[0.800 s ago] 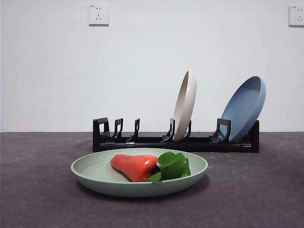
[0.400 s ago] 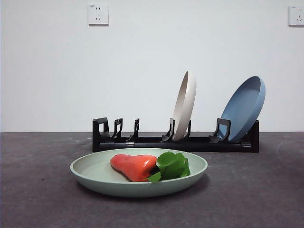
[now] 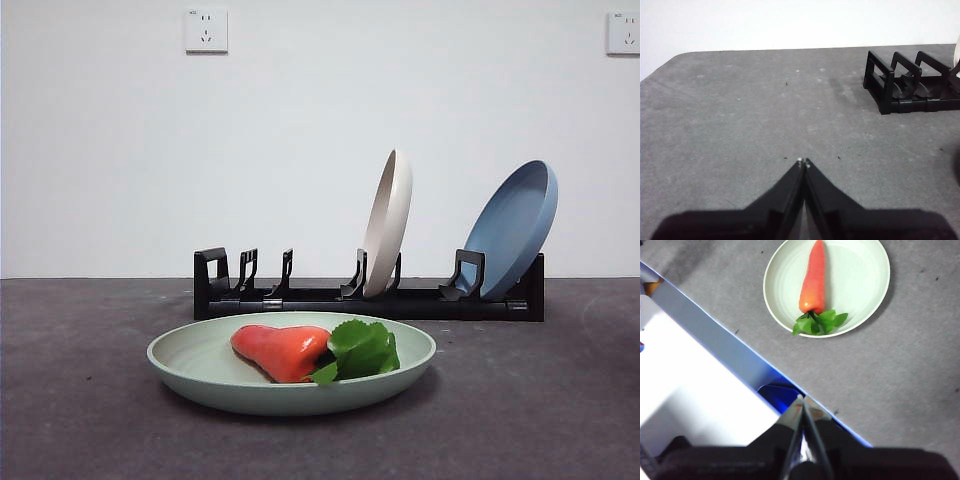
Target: Take the green plate from the plate rack,put the plate on the table,take the carrot from the table,put the carrot in the plate
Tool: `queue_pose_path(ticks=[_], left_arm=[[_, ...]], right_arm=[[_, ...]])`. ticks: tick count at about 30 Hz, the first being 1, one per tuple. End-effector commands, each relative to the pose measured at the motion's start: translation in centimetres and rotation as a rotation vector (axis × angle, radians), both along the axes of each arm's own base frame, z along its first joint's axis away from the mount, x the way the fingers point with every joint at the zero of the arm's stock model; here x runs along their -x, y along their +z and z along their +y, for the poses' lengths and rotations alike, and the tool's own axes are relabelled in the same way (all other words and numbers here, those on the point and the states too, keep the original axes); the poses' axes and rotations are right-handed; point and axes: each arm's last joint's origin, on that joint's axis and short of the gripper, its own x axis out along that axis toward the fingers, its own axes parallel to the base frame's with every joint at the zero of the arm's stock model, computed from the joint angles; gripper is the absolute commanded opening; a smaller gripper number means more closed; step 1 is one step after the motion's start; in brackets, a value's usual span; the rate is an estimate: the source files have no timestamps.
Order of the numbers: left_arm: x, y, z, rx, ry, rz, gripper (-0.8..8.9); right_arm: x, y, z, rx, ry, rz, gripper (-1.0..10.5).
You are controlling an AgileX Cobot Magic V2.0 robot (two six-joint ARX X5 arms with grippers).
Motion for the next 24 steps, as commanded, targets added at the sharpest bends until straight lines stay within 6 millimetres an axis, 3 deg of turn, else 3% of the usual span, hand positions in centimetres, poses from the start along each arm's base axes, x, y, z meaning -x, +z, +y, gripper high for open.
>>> queue_pose_path(ticks=[1, 6, 9, 12, 16, 20, 24], left_arm=[[0.0, -0.4, 0.0, 0.006, 0.002, 0.008, -0.03], [0.0, -0.4, 0.0, 0.006, 0.002, 0.008, -0.03], [0.0, -0.4, 0.0, 0.006, 0.002, 0.008, -0.03], [0.0, -0.4, 0.0, 0.006, 0.002, 0.008, -0.03], [0.0, -0.4, 0.0, 0.006, 0.002, 0.008, -0.03], [0.0, -0.4, 0.0, 0.006, 0.002, 0.008, -0.03], [0.0, -0.4, 0.0, 0.006, 0.002, 0.008, -0.03]], right_arm=[[-0.3, 0.4, -0.5, 0.01, 0.015, -0.113, 0.0], [-1.3, 2.0, -2.1, -0.177, -0.114, -0.346, 0.0], [-1.4, 1.3, -3.8, -0.217, -0.229, -0.428, 0.0], [-1.4, -0.9, -5.6, -0.223, -0.363, -0.495, 0.0], [-1.0, -5.3, -7.3, -0.222, -0.506, -0.584, 0.0], [-0.7, -9.6, -8.1, -0.249, -0.574, -0.692, 0.0], [-0.6, -12.7, -8.3, -0.282, -0.603, -0.761, 0.0]])
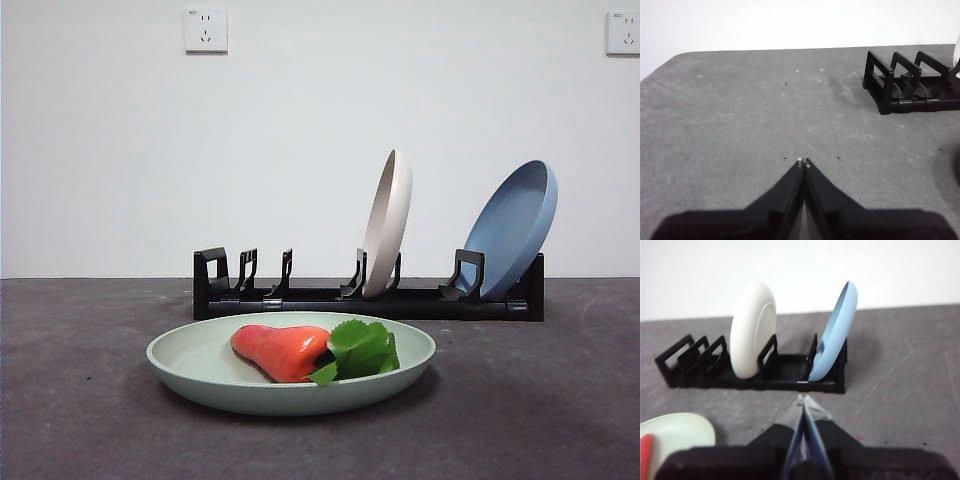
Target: Take the green plate from the plate rack,put the plate on the table,take the carrot from the table,put the carrot in the plate
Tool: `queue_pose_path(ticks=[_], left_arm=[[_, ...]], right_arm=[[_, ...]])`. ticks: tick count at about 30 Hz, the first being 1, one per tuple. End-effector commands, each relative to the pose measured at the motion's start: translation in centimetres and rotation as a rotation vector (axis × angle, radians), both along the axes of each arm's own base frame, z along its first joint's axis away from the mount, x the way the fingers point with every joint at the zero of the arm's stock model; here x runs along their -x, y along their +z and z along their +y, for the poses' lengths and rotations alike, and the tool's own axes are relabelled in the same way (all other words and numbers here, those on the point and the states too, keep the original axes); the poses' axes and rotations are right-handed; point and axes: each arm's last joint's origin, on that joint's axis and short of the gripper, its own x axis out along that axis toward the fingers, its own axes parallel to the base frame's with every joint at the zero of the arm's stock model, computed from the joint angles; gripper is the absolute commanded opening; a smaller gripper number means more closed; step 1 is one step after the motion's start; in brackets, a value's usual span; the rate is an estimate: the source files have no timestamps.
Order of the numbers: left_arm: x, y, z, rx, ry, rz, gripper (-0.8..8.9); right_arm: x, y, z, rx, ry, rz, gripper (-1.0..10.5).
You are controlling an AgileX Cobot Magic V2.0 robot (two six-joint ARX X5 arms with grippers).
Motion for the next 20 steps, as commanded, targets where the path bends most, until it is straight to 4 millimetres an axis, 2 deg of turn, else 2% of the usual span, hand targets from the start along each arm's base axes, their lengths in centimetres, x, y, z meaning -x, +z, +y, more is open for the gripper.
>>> queue_pose_path(ticks=[1, 12, 20], left_arm=[[0.0, -0.4, 0.0, 0.006, 0.003, 0.008, -0.03], [0.0, -0.4, 0.0, 0.006, 0.003, 0.008, -0.03], [0.0, -0.4, 0.0, 0.006, 0.003, 0.008, -0.03]], right_arm=[[-0.1, -2.1, -0.1, -0.021, -0.018, -0.031, 0.0], [-0.2, -7.3, -0.2, -0.071, -0.078, 0.035, 0.0], [0.0, -7.7, -0.3, -0.07, -0.077, 0.061, 0.0]])
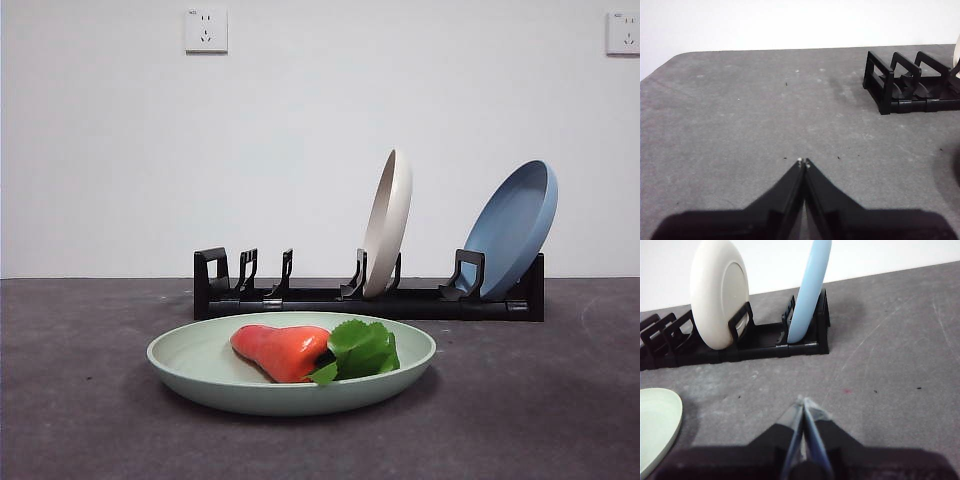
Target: Take the green plate from the plate rack,put the plate on the table,take the carrot from the table,put the carrot in the plate
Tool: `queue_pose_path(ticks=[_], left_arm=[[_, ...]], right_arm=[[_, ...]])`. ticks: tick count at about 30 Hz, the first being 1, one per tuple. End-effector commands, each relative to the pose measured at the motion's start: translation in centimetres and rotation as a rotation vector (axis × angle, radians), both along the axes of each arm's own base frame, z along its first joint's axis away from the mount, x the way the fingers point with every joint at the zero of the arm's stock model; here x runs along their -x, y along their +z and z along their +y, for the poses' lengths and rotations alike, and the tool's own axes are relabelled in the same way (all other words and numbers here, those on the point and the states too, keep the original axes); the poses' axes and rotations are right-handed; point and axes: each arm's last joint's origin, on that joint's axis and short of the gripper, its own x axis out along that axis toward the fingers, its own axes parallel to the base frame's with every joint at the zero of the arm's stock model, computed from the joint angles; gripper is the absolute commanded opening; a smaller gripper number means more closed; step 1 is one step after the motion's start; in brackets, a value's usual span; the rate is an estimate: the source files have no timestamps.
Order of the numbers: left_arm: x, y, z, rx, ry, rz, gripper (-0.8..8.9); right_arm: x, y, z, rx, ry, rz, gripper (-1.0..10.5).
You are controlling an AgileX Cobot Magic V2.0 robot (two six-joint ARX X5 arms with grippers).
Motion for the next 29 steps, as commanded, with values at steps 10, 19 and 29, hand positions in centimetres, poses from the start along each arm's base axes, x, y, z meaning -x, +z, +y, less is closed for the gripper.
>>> queue_pose_path(ticks=[10, 19, 29], left_arm=[[-0.04, -0.39, 0.03, 0.006, 0.002, 0.008, -0.03], [-0.04, -0.39, 0.03, 0.006, 0.002, 0.008, -0.03], [-0.04, -0.39, 0.03, 0.006, 0.002, 0.008, -0.03]], right_arm=[[0.01, -0.37, -0.01, -0.044, -0.01, 0.022, 0.0], [0.01, -0.37, -0.01, -0.044, -0.01, 0.022, 0.0], [0.01, -0.37, -0.01, -0.044, -0.01, 0.022, 0.0]])
